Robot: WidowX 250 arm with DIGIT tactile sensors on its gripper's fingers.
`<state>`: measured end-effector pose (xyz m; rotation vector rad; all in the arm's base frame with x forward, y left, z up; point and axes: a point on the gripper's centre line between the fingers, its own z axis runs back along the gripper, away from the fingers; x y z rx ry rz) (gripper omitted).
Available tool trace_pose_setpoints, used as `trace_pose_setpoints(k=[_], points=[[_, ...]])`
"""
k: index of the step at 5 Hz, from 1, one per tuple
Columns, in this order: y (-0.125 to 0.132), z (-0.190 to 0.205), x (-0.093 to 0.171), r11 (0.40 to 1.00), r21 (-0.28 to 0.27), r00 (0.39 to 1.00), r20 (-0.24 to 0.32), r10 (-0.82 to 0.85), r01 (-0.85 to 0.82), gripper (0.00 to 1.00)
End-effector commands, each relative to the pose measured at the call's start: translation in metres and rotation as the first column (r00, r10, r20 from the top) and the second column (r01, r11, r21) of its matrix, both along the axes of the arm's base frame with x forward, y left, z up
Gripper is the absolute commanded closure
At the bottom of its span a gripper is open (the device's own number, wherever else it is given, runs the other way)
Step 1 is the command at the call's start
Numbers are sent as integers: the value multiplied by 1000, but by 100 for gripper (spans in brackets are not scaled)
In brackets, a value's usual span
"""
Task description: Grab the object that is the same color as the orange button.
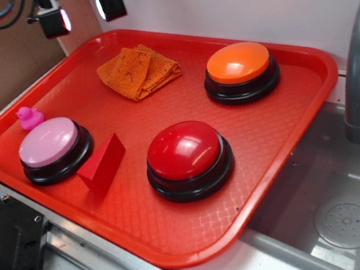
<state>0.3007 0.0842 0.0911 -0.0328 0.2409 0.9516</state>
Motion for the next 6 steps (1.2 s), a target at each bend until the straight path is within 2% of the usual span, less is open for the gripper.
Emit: trace_pose_setpoints(k=[1, 2, 3, 4, 5, 6], points=[[-24, -18, 1, 998, 51, 999, 31, -43, 42, 0], [-32, -35, 0, 996, 65, 998, -15, -64, 65, 0], [-30, -52, -10, 993, 71, 995, -24, -95, 96, 0], [-28, -66, -10, 981, 97, 985, -26, -168, 170, 24], [-25, -73, -14, 963, 121, 971, -8, -240, 239, 100], [-20, -64, -18, 928, 132, 936, 4, -352, 348, 100]])
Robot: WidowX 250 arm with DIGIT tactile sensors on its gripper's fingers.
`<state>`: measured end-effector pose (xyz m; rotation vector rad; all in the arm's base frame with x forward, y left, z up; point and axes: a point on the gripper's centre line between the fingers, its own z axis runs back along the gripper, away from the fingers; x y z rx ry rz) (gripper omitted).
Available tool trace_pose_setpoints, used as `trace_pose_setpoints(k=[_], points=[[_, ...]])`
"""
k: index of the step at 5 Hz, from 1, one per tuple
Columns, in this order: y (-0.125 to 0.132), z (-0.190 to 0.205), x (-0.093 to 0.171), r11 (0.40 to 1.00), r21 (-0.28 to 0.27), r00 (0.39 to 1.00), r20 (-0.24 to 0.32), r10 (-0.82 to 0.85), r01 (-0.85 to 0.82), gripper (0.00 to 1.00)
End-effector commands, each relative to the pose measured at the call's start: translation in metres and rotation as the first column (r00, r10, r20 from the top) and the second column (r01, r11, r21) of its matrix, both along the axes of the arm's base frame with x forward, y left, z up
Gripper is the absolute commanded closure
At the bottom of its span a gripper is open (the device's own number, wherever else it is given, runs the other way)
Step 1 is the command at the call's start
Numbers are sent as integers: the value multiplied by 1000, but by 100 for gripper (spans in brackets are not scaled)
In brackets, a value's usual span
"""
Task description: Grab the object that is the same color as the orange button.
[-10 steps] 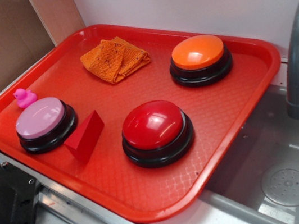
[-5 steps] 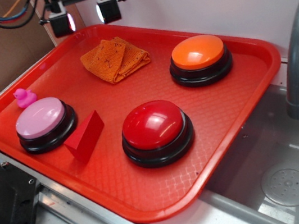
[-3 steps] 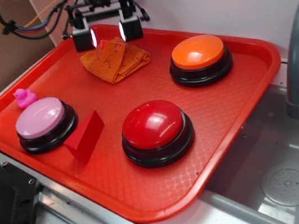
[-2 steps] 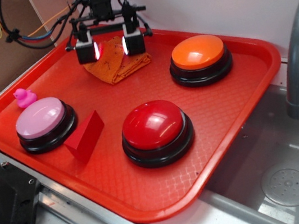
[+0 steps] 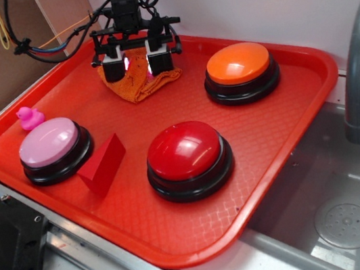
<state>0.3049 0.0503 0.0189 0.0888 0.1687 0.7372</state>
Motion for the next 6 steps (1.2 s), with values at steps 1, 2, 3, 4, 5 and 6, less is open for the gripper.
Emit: trace_pose_setpoints(k=[1, 2, 3, 4, 5, 6], points=[[21, 42, -27, 970, -3, 970, 34, -242, 242, 100], [23, 82, -35, 965, -7, 964, 52, -261, 262, 100], [30, 128, -58, 942, -10, 939, 82, -334, 336, 100], [37, 159, -87, 903, -22, 900, 98, -425, 428, 100], [43, 180, -112, 870, -53, 870, 91, -484, 489, 100], [45, 197, -127, 797, -97, 802, 38, -596, 596, 100]])
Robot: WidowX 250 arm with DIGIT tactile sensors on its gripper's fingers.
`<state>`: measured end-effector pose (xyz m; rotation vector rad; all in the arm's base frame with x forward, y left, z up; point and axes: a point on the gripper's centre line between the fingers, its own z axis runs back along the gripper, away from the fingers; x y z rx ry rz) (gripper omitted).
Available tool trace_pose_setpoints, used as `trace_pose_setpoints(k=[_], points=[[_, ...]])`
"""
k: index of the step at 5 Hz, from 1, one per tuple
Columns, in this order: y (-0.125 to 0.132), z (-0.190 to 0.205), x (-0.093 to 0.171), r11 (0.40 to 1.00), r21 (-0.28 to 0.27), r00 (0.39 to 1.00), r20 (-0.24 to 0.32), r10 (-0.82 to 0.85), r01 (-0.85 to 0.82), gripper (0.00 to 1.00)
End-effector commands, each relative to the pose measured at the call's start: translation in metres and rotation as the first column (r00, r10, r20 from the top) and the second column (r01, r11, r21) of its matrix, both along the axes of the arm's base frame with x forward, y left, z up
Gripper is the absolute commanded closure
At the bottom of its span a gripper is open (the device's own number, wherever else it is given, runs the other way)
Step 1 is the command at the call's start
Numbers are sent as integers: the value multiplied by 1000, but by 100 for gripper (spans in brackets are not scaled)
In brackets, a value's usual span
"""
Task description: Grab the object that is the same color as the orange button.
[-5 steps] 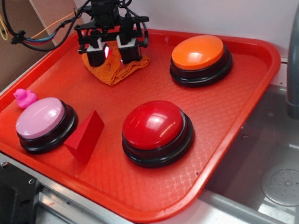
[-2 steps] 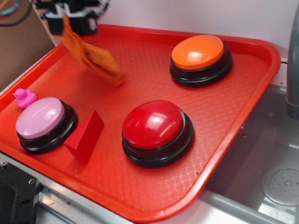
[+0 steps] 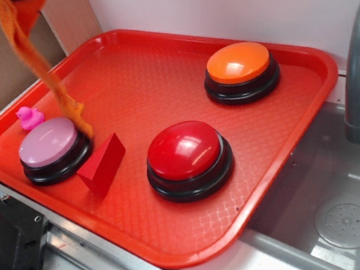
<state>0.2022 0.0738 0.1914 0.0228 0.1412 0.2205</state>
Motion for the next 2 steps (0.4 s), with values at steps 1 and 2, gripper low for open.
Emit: trace_pose_setpoints(k=[1, 2], points=[[21, 34, -42, 987, 11, 987, 0, -163, 163, 100], [20, 36, -48, 987, 31, 987, 14, -157, 157, 100]])
